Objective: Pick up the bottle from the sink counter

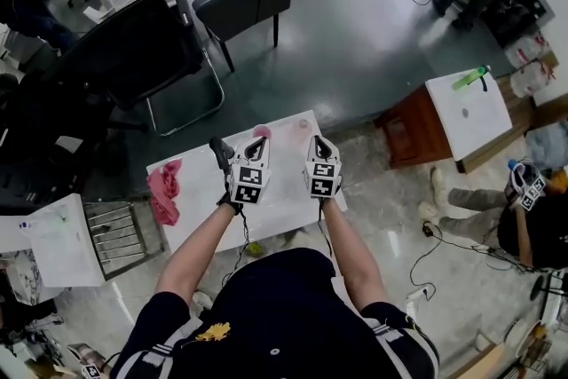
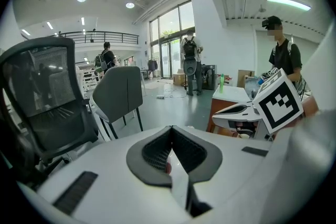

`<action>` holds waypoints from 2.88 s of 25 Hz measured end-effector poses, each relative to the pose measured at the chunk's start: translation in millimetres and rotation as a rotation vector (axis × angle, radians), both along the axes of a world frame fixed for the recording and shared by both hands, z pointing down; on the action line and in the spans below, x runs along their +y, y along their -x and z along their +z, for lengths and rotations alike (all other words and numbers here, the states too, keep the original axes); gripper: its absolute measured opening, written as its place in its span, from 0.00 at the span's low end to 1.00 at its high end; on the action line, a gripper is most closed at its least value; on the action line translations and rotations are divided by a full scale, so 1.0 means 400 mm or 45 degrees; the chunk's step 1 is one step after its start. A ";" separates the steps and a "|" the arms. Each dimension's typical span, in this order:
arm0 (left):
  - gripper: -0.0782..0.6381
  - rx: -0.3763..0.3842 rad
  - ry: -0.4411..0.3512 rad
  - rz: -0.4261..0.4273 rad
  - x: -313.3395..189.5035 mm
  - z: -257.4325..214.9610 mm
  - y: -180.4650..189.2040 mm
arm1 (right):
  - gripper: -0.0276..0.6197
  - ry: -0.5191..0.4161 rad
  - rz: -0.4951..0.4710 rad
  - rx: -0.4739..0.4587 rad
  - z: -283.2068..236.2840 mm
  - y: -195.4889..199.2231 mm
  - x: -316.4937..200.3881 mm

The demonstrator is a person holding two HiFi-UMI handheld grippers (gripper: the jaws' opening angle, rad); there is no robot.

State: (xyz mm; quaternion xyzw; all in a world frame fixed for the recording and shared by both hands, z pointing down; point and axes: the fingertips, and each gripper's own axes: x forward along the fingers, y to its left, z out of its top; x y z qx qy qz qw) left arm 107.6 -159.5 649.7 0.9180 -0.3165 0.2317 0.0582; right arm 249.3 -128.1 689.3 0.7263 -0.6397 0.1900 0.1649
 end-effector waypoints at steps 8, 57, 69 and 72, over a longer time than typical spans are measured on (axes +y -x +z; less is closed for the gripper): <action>0.13 -0.010 0.053 -0.018 -0.005 0.062 -0.012 | 0.08 0.037 -0.009 -0.003 0.048 -0.023 -0.015; 0.13 -0.042 0.237 -0.163 -0.071 0.206 -0.040 | 0.73 0.211 -0.154 -0.082 0.340 -0.003 -0.207; 0.13 -0.034 0.244 -0.200 -0.091 0.219 -0.024 | 0.73 0.257 -0.170 -0.105 0.395 0.017 -0.242; 0.13 -0.031 0.246 -0.194 -0.089 0.208 -0.029 | 0.73 0.265 -0.161 -0.102 0.398 0.015 -0.246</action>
